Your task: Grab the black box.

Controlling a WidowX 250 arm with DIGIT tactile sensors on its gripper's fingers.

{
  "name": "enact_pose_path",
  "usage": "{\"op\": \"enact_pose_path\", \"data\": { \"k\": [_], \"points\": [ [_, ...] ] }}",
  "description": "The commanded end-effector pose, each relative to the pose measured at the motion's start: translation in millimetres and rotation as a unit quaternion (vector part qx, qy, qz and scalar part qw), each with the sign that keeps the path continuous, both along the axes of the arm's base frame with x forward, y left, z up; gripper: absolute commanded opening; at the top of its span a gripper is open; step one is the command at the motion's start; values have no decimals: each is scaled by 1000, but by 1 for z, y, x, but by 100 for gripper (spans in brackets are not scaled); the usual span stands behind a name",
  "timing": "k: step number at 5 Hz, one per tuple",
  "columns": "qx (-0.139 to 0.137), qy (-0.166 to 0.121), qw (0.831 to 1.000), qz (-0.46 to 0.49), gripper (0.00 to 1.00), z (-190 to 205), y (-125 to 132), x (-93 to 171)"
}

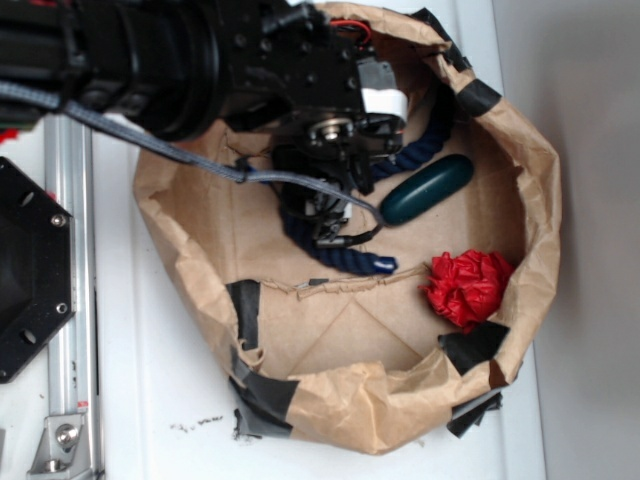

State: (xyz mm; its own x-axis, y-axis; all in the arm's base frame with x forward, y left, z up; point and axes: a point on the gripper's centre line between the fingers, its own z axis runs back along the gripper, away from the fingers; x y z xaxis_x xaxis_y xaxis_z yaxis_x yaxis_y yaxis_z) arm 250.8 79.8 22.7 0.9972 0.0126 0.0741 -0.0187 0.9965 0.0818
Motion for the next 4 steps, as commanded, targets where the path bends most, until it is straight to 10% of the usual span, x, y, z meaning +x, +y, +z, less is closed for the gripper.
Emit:
{"op": "enact_pose_path", "data": {
  "k": [1, 4],
  "points": [
    [21, -48, 999, -8, 0, 43, -2, 2],
    [-35, -58, 998, -7, 0, 123, -52, 21]
  ]
}}
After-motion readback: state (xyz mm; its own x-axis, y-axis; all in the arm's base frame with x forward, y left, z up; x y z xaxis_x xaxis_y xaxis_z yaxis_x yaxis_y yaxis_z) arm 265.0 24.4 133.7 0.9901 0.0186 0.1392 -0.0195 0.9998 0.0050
